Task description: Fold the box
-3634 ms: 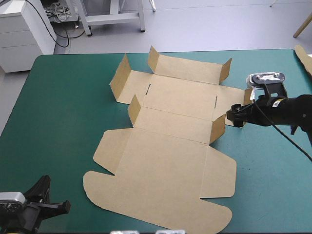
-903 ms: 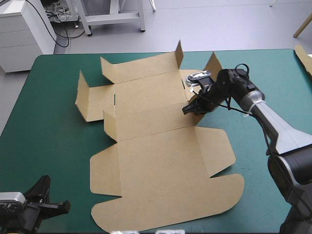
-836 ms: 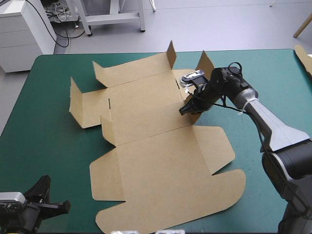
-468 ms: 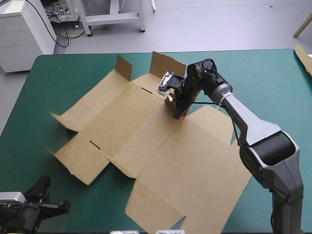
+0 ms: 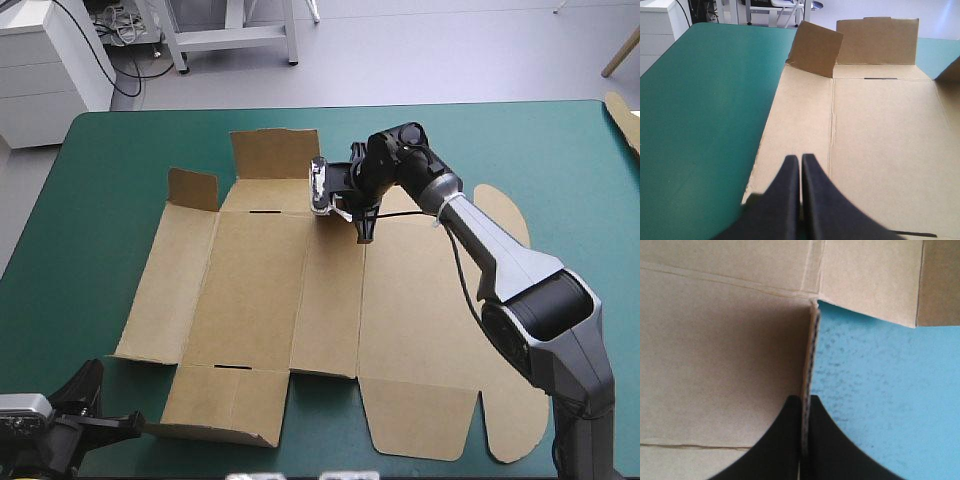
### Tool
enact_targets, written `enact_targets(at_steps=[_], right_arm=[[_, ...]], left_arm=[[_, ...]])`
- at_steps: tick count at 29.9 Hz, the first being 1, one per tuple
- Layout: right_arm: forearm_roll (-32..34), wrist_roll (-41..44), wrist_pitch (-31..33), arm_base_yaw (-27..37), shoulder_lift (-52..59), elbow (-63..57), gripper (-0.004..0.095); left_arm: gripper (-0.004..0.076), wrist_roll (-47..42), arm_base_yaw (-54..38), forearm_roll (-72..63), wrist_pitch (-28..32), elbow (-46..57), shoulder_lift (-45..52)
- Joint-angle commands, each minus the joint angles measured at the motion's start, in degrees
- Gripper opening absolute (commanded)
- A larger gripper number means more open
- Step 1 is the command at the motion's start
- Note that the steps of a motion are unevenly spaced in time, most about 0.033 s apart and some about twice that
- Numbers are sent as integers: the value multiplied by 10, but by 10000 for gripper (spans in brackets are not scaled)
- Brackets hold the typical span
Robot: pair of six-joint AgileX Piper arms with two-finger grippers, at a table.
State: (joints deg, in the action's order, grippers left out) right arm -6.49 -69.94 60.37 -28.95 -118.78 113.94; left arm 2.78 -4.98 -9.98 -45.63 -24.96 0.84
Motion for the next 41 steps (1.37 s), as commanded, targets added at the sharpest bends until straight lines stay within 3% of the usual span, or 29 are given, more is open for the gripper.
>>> enact_targets(at_steps=[1, 12, 16, 19, 25, 28, 33, 37, 39, 41], right_arm=[[-21, -20, -45, -4, 25, 21, -22], [-43, -18, -62, -7, -17, 21, -21], [-58, -18, -71, -7, -17, 21, 29], [-78, -18, -74, -7, -18, 21, 199], [-82, 21, -79, -7, -12, 31, 782], [-80, 57, -65, -7, -2, 48, 914], [-58, 126, -23, -7, 18, 81, 897], [-39, 187, -12, -7, 19, 93, 773], [-38, 229, -12, -7, 19, 94, 561], [-37, 263, -16, -7, 19, 95, 220]], left_arm=[[-8, -2, 2, -8, 45, -13, 6], [-8, -2, 2, -8, 45, -13, 6], [-8, -2, 2, -8, 45, -13, 6], [-8, -2, 2, -8, 45, -13, 6], [-8, -2, 2, -8, 45, -13, 6], [-8, -2, 2, -8, 45, -13, 6], [-8, -2, 2, -8, 45, -13, 6], [-8, -2, 2, -8, 45, -13, 6], [-8, -2, 2, -8, 45, -13, 6], [-8, -2, 2, -8, 45, -13, 6]])
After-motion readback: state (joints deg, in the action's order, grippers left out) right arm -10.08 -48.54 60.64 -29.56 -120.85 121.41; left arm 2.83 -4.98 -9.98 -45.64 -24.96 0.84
